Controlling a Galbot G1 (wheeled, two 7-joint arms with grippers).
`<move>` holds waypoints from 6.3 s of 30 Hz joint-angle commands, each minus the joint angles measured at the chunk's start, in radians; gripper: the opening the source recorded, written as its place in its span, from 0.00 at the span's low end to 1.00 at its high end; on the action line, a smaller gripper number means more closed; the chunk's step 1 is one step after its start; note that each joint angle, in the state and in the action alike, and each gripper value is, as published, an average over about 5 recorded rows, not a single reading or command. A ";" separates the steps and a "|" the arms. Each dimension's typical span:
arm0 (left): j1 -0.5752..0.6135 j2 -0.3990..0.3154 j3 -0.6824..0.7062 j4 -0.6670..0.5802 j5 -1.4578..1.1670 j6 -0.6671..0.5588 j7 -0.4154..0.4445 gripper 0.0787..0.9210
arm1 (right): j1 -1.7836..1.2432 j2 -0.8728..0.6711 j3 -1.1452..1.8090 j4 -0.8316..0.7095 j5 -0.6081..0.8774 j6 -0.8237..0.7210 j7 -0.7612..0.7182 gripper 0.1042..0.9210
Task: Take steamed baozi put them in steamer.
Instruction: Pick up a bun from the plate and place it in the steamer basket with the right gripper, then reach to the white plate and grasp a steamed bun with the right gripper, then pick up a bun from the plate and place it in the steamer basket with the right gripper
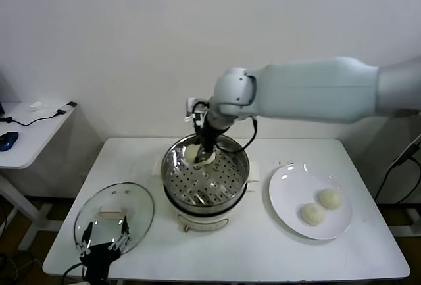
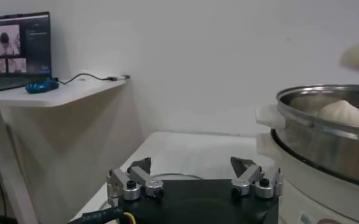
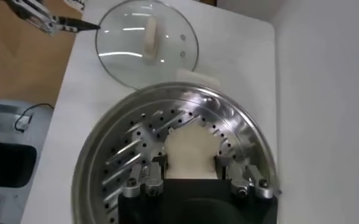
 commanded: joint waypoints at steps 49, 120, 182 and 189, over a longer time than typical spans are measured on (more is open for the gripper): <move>-0.033 0.005 -0.033 0.049 0.025 -0.057 -0.002 0.88 | 0.303 -0.787 -0.399 0.163 -0.530 0.352 -0.442 0.88; -0.024 -0.018 -0.009 0.078 0.075 -0.068 -0.015 0.88 | -0.387 -0.731 0.123 -0.079 -0.795 0.314 -0.389 0.61; -0.003 -0.022 -0.012 0.062 0.086 -0.083 -0.030 0.88 | -0.232 -0.007 0.087 0.063 -1.242 0.921 -0.361 0.61; -0.003 -0.022 -0.013 0.062 0.081 -0.081 -0.030 0.88 | -0.226 -0.010 0.093 0.057 -1.220 0.934 -0.355 0.65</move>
